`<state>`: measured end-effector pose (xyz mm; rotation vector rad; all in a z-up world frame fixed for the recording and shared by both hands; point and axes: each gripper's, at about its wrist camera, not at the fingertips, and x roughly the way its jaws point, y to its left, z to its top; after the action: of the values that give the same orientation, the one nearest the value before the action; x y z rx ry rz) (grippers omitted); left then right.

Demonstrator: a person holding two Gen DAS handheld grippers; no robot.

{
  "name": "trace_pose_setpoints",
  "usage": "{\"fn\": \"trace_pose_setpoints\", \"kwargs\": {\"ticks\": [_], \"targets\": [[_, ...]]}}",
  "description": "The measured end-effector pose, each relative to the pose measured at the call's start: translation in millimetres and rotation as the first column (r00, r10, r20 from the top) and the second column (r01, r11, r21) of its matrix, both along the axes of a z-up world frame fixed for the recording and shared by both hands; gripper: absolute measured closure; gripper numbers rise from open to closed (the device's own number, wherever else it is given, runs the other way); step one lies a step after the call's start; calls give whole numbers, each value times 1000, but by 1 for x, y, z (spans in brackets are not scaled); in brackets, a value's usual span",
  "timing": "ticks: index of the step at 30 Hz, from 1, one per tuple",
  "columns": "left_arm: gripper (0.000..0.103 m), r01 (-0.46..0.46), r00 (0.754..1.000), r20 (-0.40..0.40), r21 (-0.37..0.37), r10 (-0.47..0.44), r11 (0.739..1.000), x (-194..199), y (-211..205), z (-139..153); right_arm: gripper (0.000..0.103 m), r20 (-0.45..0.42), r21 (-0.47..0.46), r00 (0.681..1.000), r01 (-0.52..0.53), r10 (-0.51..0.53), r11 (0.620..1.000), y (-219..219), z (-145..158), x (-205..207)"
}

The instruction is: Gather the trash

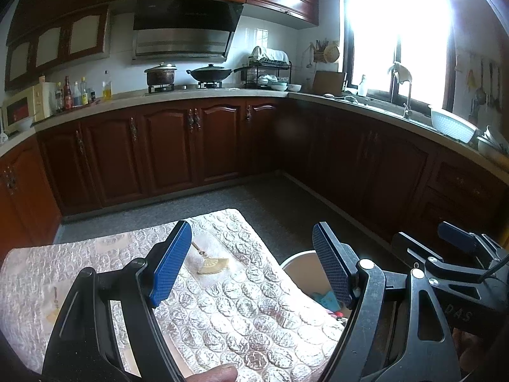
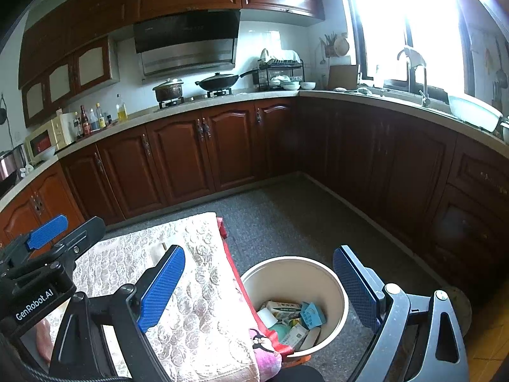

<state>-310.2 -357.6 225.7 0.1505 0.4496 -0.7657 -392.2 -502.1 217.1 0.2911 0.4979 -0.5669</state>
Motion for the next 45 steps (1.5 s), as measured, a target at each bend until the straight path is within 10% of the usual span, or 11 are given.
{"fn": "trace_pose_setpoints", "kwargs": {"ticks": [45], "targets": [[25,42,999,-22,11,-41,999,4,-3,-5,10,-23,4,1000,-19,19,1000,-5,-4,9]]}}
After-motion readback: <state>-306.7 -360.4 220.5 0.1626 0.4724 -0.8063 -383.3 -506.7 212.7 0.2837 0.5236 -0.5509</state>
